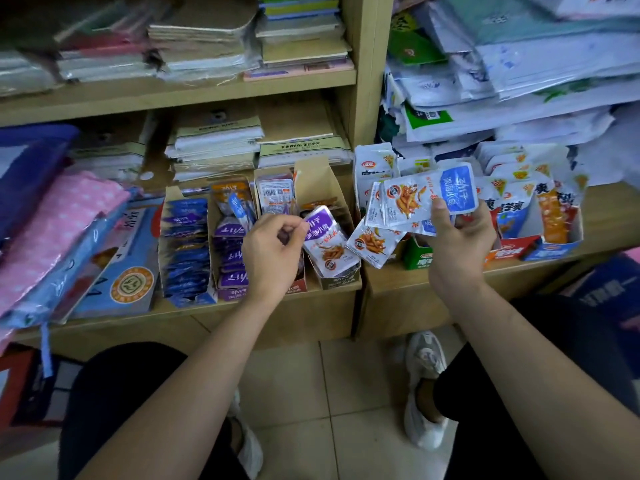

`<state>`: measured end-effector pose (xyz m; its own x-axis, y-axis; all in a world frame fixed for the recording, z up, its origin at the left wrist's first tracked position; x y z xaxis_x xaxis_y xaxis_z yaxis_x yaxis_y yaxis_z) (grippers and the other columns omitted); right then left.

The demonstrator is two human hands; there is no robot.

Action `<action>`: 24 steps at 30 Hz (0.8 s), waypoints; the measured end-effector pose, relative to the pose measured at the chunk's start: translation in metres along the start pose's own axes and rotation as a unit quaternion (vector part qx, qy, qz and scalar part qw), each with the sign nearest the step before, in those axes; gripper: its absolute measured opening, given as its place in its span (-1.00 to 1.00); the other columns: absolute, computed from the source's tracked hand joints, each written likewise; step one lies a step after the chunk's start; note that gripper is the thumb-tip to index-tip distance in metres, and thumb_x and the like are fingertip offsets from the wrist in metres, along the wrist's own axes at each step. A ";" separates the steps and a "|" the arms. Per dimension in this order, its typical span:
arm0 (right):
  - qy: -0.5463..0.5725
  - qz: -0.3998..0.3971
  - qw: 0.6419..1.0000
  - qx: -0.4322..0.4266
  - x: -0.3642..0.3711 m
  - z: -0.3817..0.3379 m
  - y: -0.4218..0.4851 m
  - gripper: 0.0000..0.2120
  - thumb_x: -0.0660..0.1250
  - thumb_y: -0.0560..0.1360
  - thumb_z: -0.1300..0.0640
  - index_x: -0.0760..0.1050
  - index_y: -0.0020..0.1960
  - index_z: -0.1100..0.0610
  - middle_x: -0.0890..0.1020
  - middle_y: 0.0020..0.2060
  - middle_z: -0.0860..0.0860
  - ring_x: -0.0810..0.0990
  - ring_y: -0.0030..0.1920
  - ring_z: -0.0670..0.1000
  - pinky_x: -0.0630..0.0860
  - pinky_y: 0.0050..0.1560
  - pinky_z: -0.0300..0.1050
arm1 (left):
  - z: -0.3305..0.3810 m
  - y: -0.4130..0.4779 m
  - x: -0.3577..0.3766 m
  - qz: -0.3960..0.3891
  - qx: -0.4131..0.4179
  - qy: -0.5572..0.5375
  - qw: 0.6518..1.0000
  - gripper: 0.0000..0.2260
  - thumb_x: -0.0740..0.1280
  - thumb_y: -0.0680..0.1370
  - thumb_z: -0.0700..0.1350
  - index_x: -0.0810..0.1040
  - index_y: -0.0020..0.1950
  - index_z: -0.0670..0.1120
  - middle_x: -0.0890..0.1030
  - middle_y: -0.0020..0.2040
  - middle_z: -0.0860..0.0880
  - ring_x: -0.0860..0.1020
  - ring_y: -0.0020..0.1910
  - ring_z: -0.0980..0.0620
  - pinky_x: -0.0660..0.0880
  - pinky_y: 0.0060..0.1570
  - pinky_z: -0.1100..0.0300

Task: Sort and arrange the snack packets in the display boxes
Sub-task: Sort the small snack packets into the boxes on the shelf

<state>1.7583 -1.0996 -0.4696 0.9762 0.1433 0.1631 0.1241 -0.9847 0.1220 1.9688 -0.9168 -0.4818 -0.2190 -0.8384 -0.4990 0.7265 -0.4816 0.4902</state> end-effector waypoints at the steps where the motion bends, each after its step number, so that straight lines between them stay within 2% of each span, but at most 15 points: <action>1: 0.000 0.003 1.000 0.002 -0.001 -0.001 0.000 -0.89 0.43 0.56 0.16 0.53 0.05 0.03 0.67 -0.09 -0.03 0.68 -0.03 0.00 0.64 0.14 0.10 | 0.000 0.000 -0.001 0.011 -0.008 -0.008 1.000 -0.96 0.48 0.54 -0.09 0.70 -0.07 -0.04 0.62 -0.19 0.11 0.57 -0.21 0.18 0.57 -0.22 0.13; 3: 0.006 0.007 1.000 -0.003 -0.002 -0.005 0.000 -0.86 0.42 0.57 0.19 0.53 0.10 0.14 0.66 -0.08 -0.03 0.67 -0.06 -0.09 0.63 0.09 -0.06 | 0.002 0.000 0.002 -0.010 0.001 -0.015 1.000 -0.96 0.48 0.54 -0.09 0.71 -0.04 -0.03 0.62 -0.19 0.12 0.57 -0.18 0.14 0.57 -0.17 0.08; 6: 0.007 0.010 1.000 -0.013 -0.004 -0.011 0.003 -0.80 0.41 0.57 0.20 0.52 0.17 0.21 0.66 -0.08 -0.05 0.67 -0.07 -0.15 0.58 0.02 -0.23 | 0.008 -0.006 0.015 -0.135 0.091 0.027 0.986 -0.89 0.50 0.50 -0.09 0.74 0.02 0.05 0.67 -0.12 0.16 0.49 -0.03 0.08 0.45 -0.02 0.07; 11: 0.025 -0.014 0.999 -0.026 -0.003 -0.021 0.004 -0.83 0.40 0.58 0.21 0.51 0.16 0.16 0.68 -0.08 -0.06 0.68 -0.03 -0.09 0.60 0.07 -0.18 | 0.014 -0.026 0.019 -0.237 0.202 0.095 0.945 -0.81 0.52 0.48 -0.03 0.73 0.09 0.11 0.70 -0.02 0.21 0.43 0.07 0.11 0.35 0.10 0.03; 13: 0.022 -0.030 0.999 -0.031 0.000 -0.024 0.002 -0.87 0.39 0.58 0.22 0.50 0.10 0.10 0.68 -0.14 -0.12 0.66 -0.08 -0.12 0.61 0.05 -0.14 | 0.015 -0.032 0.018 -0.267 0.217 0.116 0.932 -0.69 0.53 0.47 0.02 0.69 0.21 0.11 0.68 0.10 0.19 0.45 0.17 0.06 0.34 0.16 0.03; 14: 0.025 -0.036 0.999 -0.027 0.002 -0.025 0.001 -0.88 0.39 0.58 0.21 0.50 0.08 0.07 0.69 -0.14 -0.11 0.67 -0.06 -0.10 0.62 0.08 -0.06 | 0.015 -0.034 0.015 -0.276 0.214 0.112 0.930 -0.60 0.53 0.46 0.02 0.64 0.30 0.08 0.66 0.19 0.17 0.46 0.24 0.06 0.34 0.22 0.05; 16: 0.044 -0.053 0.998 -0.015 0.008 -0.026 -0.001 -0.87 0.42 0.56 0.16 0.52 0.07 0.04 0.71 -0.03 0.00 0.69 0.06 0.05 0.60 0.18 0.19 | 0.014 -0.032 0.000 -0.261 0.182 0.075 0.945 -0.47 0.54 0.45 -0.03 0.55 0.41 0.05 0.57 0.34 0.15 0.44 0.36 0.10 0.29 0.38 0.11; 18: 0.077 -0.072 0.994 0.011 0.015 -0.027 -0.003 -0.84 0.47 0.53 0.10 0.54 0.07 0.04 0.69 0.02 0.10 0.67 0.11 0.21 0.56 0.21 0.30 | 0.005 -0.026 -0.026 -0.199 0.133 0.065 0.969 -0.47 0.48 0.44 -0.07 0.54 0.42 0.04 0.54 0.35 0.16 0.44 0.37 0.12 0.25 0.43 0.13; 20: 0.107 -0.091 0.989 0.049 0.024 -0.028 -0.005 -0.79 0.48 0.52 0.09 0.53 0.10 0.09 0.68 0.00 0.11 0.67 0.06 0.21 0.58 0.17 0.23 | -0.010 -0.018 -0.058 -0.107 0.087 0.111 0.984 -0.50 0.39 0.42 -0.03 0.58 0.37 0.03 0.58 0.30 0.11 0.50 0.30 0.05 0.36 0.37 0.00; 22: 0.140 -0.109 0.981 0.081 0.036 -0.029 -0.009 -0.80 0.41 0.57 0.18 0.50 0.17 0.15 0.70 0.04 0.09 0.70 0.10 0.13 0.63 0.09 0.15 | -0.033 -0.011 -0.089 -0.016 0.031 0.154 0.988 -0.55 0.36 0.40 -0.02 0.62 0.30 0.00 0.65 0.19 0.01 0.55 0.19 -0.05 0.47 0.22 -0.07; 24: 0.159 -0.128 0.974 0.098 0.049 -0.030 -0.014 -0.76 0.36 0.60 0.24 0.47 0.26 0.21 0.69 0.10 0.10 0.69 0.13 0.10 0.65 0.05 0.10 | -0.053 -0.007 -0.109 0.021 -0.019 0.164 0.986 -0.59 0.39 0.40 0.05 0.65 0.23 -0.02 0.67 0.12 -0.02 0.57 0.13 -0.08 0.52 0.13 -0.09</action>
<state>1.7988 -1.0755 -0.4343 0.8083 0.3784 0.4511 0.4179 -0.9084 0.0132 2.0216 -0.8082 -0.4685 0.0290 -0.7263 -0.6868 0.7560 -0.4336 0.4904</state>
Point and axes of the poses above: each hand's wrist, its own y-axis towards the middle knuckle, its own x-axis out of the palm, z = x × y, the point moved 5 cm from there along y, towards the middle knuckle
